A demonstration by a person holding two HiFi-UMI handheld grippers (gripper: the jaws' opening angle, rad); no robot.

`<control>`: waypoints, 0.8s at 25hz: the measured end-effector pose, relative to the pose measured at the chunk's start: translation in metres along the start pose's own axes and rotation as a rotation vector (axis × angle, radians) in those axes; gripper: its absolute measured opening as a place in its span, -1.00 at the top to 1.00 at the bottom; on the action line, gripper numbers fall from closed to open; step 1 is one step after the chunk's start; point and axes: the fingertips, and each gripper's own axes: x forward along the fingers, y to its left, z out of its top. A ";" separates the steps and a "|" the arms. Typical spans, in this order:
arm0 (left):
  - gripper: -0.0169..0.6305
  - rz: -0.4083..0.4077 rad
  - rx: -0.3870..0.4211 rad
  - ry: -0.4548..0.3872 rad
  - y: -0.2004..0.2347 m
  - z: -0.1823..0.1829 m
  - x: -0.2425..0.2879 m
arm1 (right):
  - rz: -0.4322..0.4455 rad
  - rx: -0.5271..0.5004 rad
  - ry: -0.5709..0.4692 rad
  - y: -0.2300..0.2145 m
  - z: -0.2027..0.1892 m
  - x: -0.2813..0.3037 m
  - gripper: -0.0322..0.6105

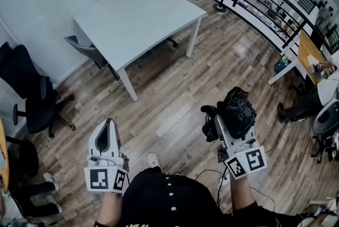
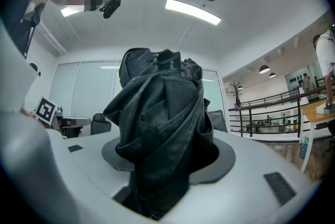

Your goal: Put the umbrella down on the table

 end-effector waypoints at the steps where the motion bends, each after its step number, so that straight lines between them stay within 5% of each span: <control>1: 0.90 -0.005 -0.001 -0.005 0.001 0.000 0.002 | -0.003 0.005 -0.007 0.000 0.000 0.000 0.08; 20: 0.90 -0.097 -0.023 -0.031 0.057 -0.002 0.069 | -0.127 -0.013 -0.029 0.009 0.000 0.045 0.08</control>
